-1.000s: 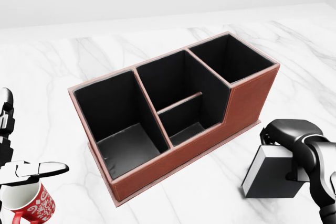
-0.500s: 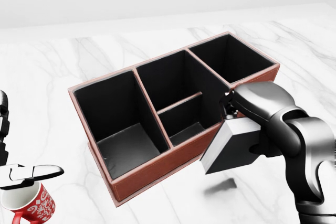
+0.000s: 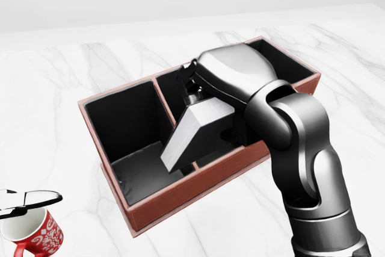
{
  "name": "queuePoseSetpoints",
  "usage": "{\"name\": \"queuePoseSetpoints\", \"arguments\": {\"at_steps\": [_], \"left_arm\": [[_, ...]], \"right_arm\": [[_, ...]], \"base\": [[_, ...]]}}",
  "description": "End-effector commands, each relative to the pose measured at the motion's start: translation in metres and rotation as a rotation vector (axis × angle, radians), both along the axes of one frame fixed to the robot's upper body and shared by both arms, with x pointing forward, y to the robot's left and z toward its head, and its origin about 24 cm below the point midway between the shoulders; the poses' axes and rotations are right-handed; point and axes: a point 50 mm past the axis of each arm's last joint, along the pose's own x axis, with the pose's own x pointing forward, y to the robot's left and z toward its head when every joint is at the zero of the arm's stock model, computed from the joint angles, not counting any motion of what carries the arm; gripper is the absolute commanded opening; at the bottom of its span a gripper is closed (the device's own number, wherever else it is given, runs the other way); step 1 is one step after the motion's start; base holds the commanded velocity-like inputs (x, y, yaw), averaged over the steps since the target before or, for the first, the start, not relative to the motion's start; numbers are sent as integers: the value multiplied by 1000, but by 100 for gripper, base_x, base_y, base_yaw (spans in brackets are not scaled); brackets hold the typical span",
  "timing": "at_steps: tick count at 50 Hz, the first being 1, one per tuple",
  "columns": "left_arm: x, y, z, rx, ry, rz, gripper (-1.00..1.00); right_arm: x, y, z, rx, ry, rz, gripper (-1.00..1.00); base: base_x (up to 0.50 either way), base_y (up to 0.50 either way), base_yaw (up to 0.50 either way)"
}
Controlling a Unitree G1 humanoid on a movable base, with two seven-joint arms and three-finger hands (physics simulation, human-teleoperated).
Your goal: Pick up the book and place it in the left compartment of the caddy.
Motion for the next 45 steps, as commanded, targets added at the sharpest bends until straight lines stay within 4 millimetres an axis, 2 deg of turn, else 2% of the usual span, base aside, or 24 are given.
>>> {"name": "queuePoseSetpoints", "arguments": {"at_steps": [1,6,15,19,26,37,45], "left_arm": [[-3,3,6,2,-27,3,100],[-4,6,11,7,-50,14,100],[-6,7,9,1,-40,17,100],[-8,8,9,1,-41,19,100],[-8,10,6,-4,-30,24,100],[-8,11,1,-9,-11,21,100],[-7,11,-1,-11,-2,19,100]], "right_arm": [[0,30,25,27,-60,89,-100],[-2,43,32,47,-71,134,-100],[-1,59,21,36,-20,167,-100],[9,61,17,-7,-25,125,-100],[3,64,9,23,-88,101,-100],[-2,68,10,77,-197,77,-100],[7,70,5,87,-199,66,-100]], "base": [[0,0,0],[0,0,0],[0,0,0],[0,0,0],[0,0,0],[0,0,0],[0,0,0]]}}
